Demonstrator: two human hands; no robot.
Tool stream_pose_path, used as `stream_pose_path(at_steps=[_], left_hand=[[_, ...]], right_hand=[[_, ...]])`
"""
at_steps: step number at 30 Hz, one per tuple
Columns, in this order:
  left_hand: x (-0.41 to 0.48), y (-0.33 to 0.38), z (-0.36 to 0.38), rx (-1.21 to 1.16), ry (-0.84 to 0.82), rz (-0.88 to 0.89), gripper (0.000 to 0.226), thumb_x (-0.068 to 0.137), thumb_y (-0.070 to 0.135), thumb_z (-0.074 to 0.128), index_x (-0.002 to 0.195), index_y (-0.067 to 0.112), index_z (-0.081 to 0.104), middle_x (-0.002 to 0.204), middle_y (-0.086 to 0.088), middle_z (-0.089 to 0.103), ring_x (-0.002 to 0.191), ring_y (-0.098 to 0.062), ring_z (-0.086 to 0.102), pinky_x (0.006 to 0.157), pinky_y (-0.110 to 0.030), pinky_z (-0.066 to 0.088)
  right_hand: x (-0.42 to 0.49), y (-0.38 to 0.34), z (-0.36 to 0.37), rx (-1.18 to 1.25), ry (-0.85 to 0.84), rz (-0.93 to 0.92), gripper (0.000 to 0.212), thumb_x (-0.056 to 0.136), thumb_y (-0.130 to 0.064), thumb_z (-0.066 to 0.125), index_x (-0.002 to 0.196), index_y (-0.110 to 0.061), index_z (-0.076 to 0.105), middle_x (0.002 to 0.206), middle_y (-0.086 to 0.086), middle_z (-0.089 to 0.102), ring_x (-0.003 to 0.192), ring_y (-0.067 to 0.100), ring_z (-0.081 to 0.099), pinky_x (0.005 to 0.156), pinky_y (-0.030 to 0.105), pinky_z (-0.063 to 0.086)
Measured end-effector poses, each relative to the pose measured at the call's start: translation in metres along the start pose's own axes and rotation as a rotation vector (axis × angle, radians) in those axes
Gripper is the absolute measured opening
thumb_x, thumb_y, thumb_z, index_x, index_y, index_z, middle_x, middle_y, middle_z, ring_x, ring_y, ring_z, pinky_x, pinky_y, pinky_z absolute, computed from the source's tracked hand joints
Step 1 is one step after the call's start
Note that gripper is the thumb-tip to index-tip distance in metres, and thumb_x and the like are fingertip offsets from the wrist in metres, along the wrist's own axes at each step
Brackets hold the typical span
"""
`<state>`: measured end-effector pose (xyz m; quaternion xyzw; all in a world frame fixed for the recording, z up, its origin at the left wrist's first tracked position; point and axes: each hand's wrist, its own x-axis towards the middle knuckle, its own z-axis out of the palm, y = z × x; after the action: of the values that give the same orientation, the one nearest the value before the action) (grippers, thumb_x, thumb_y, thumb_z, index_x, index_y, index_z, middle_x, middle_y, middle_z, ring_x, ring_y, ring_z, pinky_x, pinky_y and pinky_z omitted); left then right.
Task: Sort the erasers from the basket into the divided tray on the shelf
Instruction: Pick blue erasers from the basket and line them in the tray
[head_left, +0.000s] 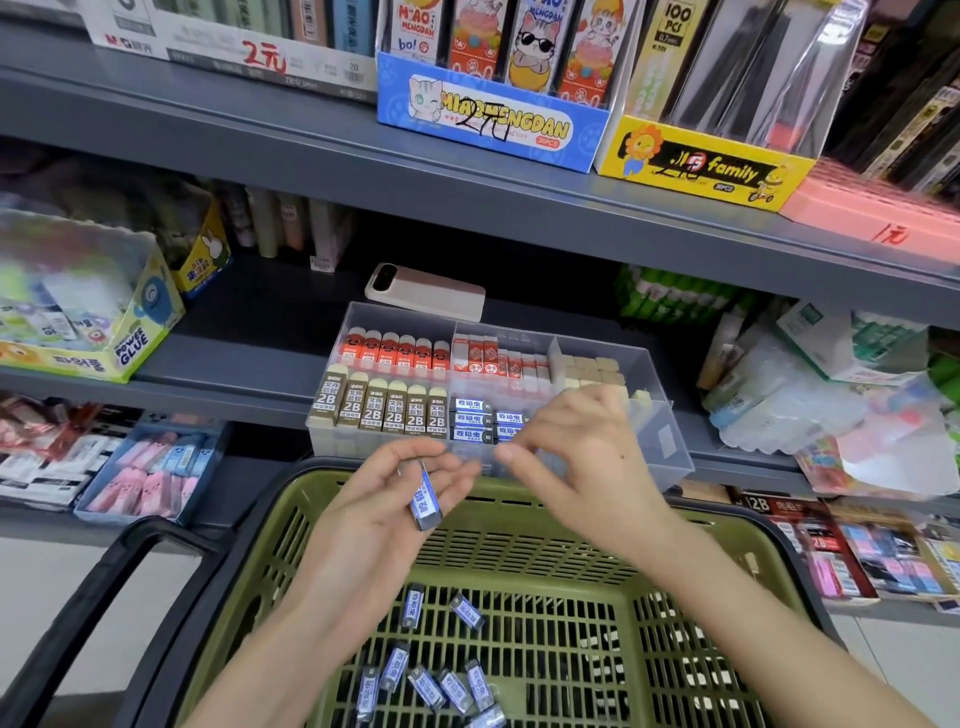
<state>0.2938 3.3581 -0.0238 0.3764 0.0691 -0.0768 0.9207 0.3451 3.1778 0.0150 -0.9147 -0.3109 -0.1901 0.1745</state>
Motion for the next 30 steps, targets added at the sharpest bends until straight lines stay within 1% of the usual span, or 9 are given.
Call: stream_pose_path(at_steps=[4, 7, 11, 14, 17, 22, 24, 27, 30], left_hand=[[-0.002, -0.002, 0.003, -0.022, -0.034, 0.071, 0.029, 0.088, 0.01, 0.045, 0.092, 0.014, 0.074, 0.119, -0.014, 0.066, 0.119, -0.022, 0.059, 0.088, -0.026, 0.052], [-0.003, -0.004, 0.003, 0.0, -0.045, 0.1, 0.029, 0.089, 0.015, 0.046, 0.095, 0.019, 0.073, 0.125, -0.007, 0.064, 0.122, -0.015, 0.056, 0.085, -0.022, 0.052], [-0.005, -0.006, 0.002, 0.127, -0.058, 0.151, 0.024, 0.089, 0.018, 0.049, 0.1, 0.017, 0.071, 0.123, -0.008, 0.065, 0.116, -0.018, 0.06, 0.089, -0.027, 0.051], [-0.007, -0.009, 0.005, 0.378, -0.075, 0.207, 0.027, 0.089, 0.027, 0.053, 0.106, 0.014, 0.07, 0.111, -0.008, 0.07, 0.106, -0.021, 0.066, 0.087, -0.023, 0.051], [-0.008, -0.01, 0.005, 0.469, -0.121, 0.219, 0.034, 0.089, 0.032, 0.053, 0.111, 0.012, 0.068, 0.11, -0.005, 0.072, 0.104, -0.021, 0.067, 0.085, -0.022, 0.052], [-0.004, -0.006, 0.002, 0.691, -0.045, 0.306, 0.033, 0.085, 0.037, 0.055, 0.111, 0.021, 0.066, 0.105, 0.006, 0.072, 0.097, -0.013, 0.068, 0.084, -0.021, 0.053], [-0.005, -0.005, 0.0, 0.82, 0.001, 0.379, 0.026, 0.087, 0.041, 0.052, 0.107, 0.03, 0.065, 0.102, 0.011, 0.071, 0.097, -0.006, 0.066, 0.085, -0.016, 0.05], [-0.003, -0.003, -0.005, 1.206, 0.079, 0.562, 0.023, 0.094, 0.046, 0.046, 0.107, 0.036, 0.062, 0.106, 0.023, 0.061, 0.103, 0.003, 0.055, 0.09, -0.007, 0.036], [0.0, -0.003, -0.01, 1.544, 0.127, 0.725, 0.036, 0.093, 0.041, 0.042, 0.11, 0.022, 0.067, 0.11, 0.008, 0.061, 0.108, -0.012, 0.051, 0.096, -0.021, 0.031]], right_hand=[[-0.008, -0.049, 0.006, 0.296, -0.122, 0.175, 0.031, 0.076, -0.057, 0.059, 0.079, -0.028, 0.07, 0.065, -0.014, 0.064, 0.064, -0.001, 0.054, 0.078, 0.023, 0.043], [-0.009, -0.063, 0.015, 0.388, -0.146, 0.326, 0.021, 0.073, -0.04, 0.072, 0.088, -0.026, 0.068, 0.074, -0.012, 0.065, 0.068, 0.003, 0.057, 0.072, 0.026, 0.049], [-0.013, -0.067, 0.02, 0.572, -0.045, 0.421, 0.016, 0.076, -0.016, 0.069, 0.09, -0.025, 0.065, 0.07, -0.013, 0.061, 0.063, 0.004, 0.054, 0.061, 0.016, 0.045], [-0.013, -0.058, 0.013, 0.788, 0.041, 0.493, 0.022, 0.08, -0.017, 0.067, 0.095, -0.034, 0.064, 0.078, -0.008, 0.063, 0.067, 0.004, 0.056, 0.067, 0.016, 0.048], [-0.012, -0.052, 0.006, 0.924, -0.009, 0.439, 0.031, 0.083, -0.019, 0.068, 0.099, -0.046, 0.065, 0.084, -0.008, 0.066, 0.078, 0.009, 0.06, 0.077, 0.017, 0.049], [0.003, -0.02, -0.001, 0.822, -0.004, 0.44, 0.025, 0.087, -0.018, 0.064, 0.102, -0.038, 0.061, 0.094, -0.015, 0.065, 0.089, 0.0, 0.059, 0.082, 0.014, 0.046], [0.017, 0.003, -0.003, 0.674, -0.009, 0.496, 0.024, 0.087, -0.013, 0.063, 0.102, -0.03, 0.057, 0.087, -0.015, 0.061, 0.081, -0.003, 0.056, 0.076, 0.009, 0.043], [0.034, 0.028, 0.001, 0.385, -0.184, 0.505, 0.029, 0.081, -0.018, 0.071, 0.104, -0.021, 0.053, 0.079, -0.008, 0.064, 0.074, 0.005, 0.054, 0.066, 0.007, 0.036], [0.047, 0.039, 0.006, -0.01, -0.386, 0.368, 0.027, 0.076, -0.027, 0.075, 0.1, -0.019, 0.065, 0.084, -0.005, 0.067, 0.094, 0.016, 0.056, 0.073, 0.023, 0.031]])
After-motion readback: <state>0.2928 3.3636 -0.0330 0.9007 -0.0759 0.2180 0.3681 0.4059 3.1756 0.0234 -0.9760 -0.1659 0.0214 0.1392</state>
